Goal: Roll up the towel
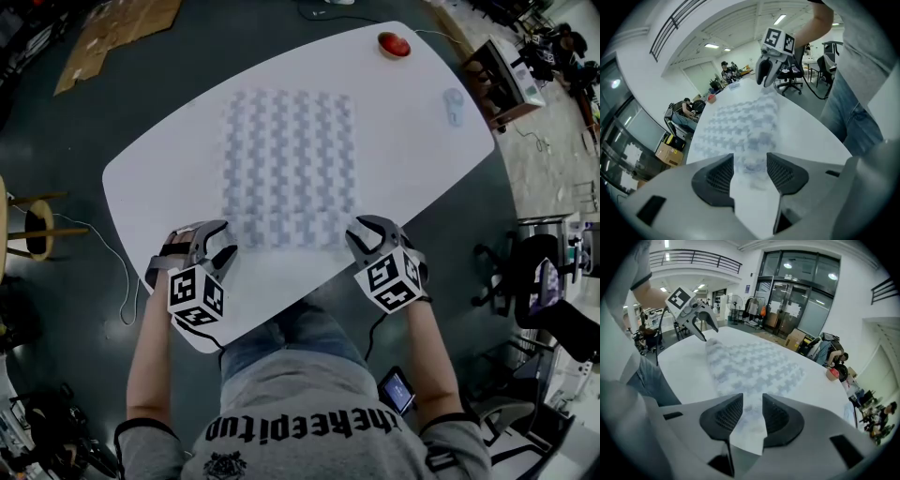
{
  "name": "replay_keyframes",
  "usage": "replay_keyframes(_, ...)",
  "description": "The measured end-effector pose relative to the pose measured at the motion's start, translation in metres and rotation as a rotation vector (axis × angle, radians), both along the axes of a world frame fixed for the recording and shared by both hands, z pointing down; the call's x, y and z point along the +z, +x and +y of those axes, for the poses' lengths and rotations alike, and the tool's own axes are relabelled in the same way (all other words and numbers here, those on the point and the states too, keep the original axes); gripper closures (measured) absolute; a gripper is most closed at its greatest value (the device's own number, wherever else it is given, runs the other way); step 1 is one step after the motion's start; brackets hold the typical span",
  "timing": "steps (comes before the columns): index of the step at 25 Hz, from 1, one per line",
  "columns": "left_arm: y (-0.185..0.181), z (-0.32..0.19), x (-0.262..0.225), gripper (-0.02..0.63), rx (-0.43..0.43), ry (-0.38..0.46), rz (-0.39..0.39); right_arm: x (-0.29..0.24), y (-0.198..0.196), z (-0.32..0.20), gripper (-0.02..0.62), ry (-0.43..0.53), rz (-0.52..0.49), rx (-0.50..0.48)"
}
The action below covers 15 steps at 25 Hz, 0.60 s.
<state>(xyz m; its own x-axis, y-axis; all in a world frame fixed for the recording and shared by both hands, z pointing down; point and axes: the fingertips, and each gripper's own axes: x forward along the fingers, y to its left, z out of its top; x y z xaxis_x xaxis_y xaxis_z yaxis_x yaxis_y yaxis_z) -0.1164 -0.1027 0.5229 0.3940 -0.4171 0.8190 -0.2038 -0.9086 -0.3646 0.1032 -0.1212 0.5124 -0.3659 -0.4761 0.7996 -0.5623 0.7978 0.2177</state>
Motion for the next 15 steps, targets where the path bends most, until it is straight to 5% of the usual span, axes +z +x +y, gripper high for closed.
replay_keyframes(6, -0.005, 0.015, 0.045, 0.366, -0.015, -0.092, -0.041, 0.044, -0.021, 0.034, 0.408, -0.051, 0.128, -0.176)
replay_keyframes(15, -0.011, -0.011, 0.072, 0.342, -0.054, -0.049, -0.122, 0.081, -0.011, 0.007, 0.397, 0.009, 0.293, -0.166)
